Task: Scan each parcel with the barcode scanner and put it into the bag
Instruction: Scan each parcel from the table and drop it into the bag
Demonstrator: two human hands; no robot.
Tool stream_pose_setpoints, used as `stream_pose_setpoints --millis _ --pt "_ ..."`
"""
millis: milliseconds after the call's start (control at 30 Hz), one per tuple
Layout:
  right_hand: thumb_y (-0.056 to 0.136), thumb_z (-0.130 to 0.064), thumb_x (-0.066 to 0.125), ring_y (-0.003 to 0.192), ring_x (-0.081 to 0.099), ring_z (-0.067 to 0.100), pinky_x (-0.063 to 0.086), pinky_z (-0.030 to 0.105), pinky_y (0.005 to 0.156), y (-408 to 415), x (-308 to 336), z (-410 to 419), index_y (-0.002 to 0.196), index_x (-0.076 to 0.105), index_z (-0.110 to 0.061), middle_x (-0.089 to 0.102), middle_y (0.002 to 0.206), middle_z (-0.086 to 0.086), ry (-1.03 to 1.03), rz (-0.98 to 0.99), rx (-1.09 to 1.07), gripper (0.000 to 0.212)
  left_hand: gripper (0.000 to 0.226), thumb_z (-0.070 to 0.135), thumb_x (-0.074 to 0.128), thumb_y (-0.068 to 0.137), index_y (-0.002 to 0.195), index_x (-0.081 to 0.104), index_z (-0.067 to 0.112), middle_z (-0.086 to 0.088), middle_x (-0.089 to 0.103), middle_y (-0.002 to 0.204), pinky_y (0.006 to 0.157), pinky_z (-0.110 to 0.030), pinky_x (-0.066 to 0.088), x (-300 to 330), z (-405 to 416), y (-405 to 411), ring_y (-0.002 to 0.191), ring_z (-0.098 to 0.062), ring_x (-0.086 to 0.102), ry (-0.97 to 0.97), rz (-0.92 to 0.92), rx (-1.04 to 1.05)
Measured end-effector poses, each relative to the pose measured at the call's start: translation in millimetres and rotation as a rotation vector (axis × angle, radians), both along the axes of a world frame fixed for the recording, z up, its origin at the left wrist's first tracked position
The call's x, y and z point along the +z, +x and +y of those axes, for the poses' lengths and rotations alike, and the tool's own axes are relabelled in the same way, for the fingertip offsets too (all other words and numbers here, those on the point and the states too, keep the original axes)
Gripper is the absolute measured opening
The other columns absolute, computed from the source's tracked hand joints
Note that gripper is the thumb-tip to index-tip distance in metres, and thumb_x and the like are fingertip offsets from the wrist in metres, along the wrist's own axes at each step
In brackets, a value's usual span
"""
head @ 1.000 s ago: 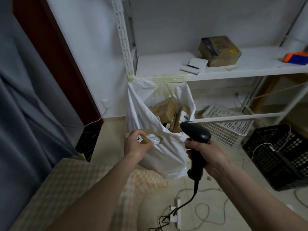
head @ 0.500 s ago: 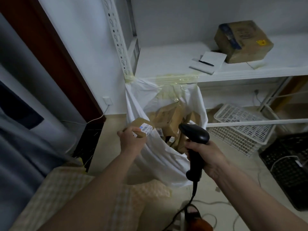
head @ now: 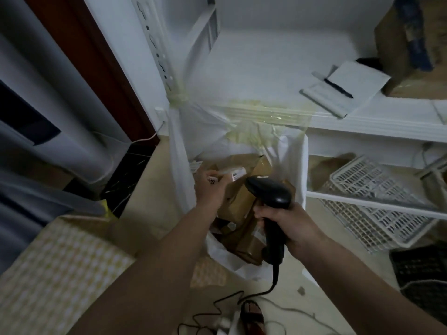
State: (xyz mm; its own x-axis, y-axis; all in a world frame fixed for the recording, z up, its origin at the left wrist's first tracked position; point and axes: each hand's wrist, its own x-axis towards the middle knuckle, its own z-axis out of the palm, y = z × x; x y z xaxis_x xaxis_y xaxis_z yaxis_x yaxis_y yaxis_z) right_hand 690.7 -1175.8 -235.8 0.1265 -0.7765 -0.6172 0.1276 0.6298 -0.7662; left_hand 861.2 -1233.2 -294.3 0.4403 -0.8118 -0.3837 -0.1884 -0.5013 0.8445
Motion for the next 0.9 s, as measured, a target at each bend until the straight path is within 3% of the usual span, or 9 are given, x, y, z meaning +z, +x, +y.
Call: stream_pose_setpoints --millis 133,233,300,333,433,500,633,767,900 --pt "0.078 0.000 0.069 0.058 0.054 0.023 0.046 0.033 0.061 -3 -16 -17 0.080 0.063 -0.004 0.056 0.063 0.013 -0.008 0.037 0.087 0.007 0.071 0.060 0.057 0.085 0.144 0.037 0.026 -0.009 0.037 0.148 0.110 -0.047 0.032 -28 -9 12 0.135 -0.032 0.033 0.311 -0.313 -0.006" --pt "0.079 0.001 0.069 0.061 0.055 0.025 0.047 0.034 0.063 4 -24 -24 0.081 0.063 -0.003 0.057 0.063 0.013 0.015 0.046 0.115 0.007 0.097 0.068 0.058 0.080 0.152 0.018 0.016 -0.013 0.008 0.159 0.115 -0.053 0.023 -24 -4 16 0.146 -0.034 0.011 0.437 -0.293 0.019" --pt "0.079 0.000 0.069 0.062 0.056 0.024 0.046 0.035 0.066 15 -24 -28 0.078 0.065 -0.003 0.058 0.064 0.013 0.023 0.044 0.162 0.006 0.092 0.060 0.061 0.084 0.152 0.019 0.013 -0.014 0.008 0.158 0.113 -0.050 0.027 -14 0 16 0.144 -0.034 0.012 0.398 -0.357 -0.043" --pt "0.079 -0.001 0.070 0.063 0.057 0.024 0.047 0.035 0.066 21 -24 -30 0.078 0.066 -0.004 0.059 0.065 0.012 0.030 0.042 0.194 0.005 0.083 0.054 0.061 0.086 0.149 0.026 0.012 -0.014 0.018 0.155 0.110 -0.046 0.032 -11 3 20 0.140 -0.034 0.022 0.357 -0.406 -0.073" --pt "0.080 -0.005 0.071 0.065 0.058 0.024 0.047 0.036 0.067 44 -17 -34 0.079 0.067 -0.004 0.061 0.066 0.011 0.039 0.045 0.269 0.005 0.042 0.040 0.060 0.089 0.121 0.056 0.013 -0.006 0.058 0.121 0.084 -0.033 0.048 7 17 41 0.104 -0.024 0.056 0.252 -0.494 -0.136" --pt "0.080 -0.006 0.072 0.069 0.059 0.027 0.048 0.037 0.068 62 -9 -31 0.081 0.067 -0.003 0.062 0.069 0.012 0.017 0.043 0.315 0.006 0.033 0.038 0.062 0.089 0.111 0.060 0.013 0.001 0.060 0.106 0.075 -0.028 0.045 21 36 60 0.092 -0.019 0.058 0.275 -0.534 -0.182" --pt "0.082 -0.001 0.069 0.063 0.056 0.024 0.047 0.035 0.063 107 12 -7 0.085 0.064 0.002 0.060 0.069 0.014 -0.026 -0.008 0.442 0.006 0.036 0.037 0.059 0.090 0.120 0.059 0.017 -0.003 0.060 0.122 0.081 -0.028 0.044 46 86 106 0.111 -0.022 0.058 0.395 -0.774 -0.212" --pt "0.079 -0.005 0.070 0.060 0.052 0.026 0.044 0.034 0.064 158 29 36 0.075 0.062 0.000 0.055 0.066 0.015 -0.119 -0.037 0.708 0.010 0.028 0.031 0.055 0.091 0.113 0.062 0.016 -0.006 0.062 0.116 0.079 -0.029 0.047 64 164 156 0.106 -0.024 0.061 0.488 -0.811 -0.095" --pt "0.079 -0.007 0.069 0.059 0.048 0.024 0.040 0.034 0.062 214 42 110 0.072 0.062 -0.001 0.051 0.061 0.014 -0.142 -0.070 0.913 0.011 0.040 0.040 0.055 0.092 0.124 0.058 0.017 -0.005 0.056 0.128 0.090 -0.031 0.046 75 277 199 0.117 -0.023 0.055 0.569 -0.806 0.038"
